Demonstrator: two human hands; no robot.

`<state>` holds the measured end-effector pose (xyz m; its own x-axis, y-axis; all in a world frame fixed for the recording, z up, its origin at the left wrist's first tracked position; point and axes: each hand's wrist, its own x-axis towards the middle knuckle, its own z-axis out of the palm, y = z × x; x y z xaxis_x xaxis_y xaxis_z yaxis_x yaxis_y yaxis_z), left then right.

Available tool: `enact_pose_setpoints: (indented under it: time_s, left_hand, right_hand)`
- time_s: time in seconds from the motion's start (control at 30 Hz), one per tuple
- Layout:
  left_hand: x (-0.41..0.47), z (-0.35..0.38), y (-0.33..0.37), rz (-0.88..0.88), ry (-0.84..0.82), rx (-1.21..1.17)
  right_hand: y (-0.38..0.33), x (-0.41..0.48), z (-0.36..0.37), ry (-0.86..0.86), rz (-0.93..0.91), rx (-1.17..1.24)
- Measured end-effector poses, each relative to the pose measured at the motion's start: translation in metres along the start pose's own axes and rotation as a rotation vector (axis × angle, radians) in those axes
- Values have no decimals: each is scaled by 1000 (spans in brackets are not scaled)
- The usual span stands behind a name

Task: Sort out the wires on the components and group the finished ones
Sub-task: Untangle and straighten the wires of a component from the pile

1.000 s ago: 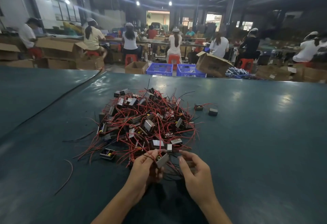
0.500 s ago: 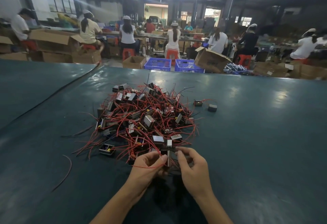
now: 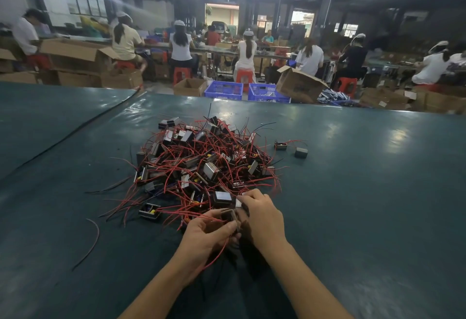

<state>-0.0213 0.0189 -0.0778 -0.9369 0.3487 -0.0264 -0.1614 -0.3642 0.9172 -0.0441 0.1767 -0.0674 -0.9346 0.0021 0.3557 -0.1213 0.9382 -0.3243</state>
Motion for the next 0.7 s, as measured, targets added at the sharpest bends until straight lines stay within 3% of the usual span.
enact_pose_setpoints:
  time_s: [0.13, 0.33, 0.53, 0.7]
  left_hand:
    - [-1, 1, 0, -12, 40, -9]
    - [-2, 6, 0, -2, 83, 19]
    - [-1, 10, 2, -43, 129, 25]
    - [-1, 13, 1, -36, 139, 82]
  right_hand:
    - [1, -5, 4, 89, -28, 86]
    - [13, -16, -9, 335, 160, 695]
    - [23, -35, -16, 266, 402, 1323]
    - [23, -42, -24, 205, 533, 1554]
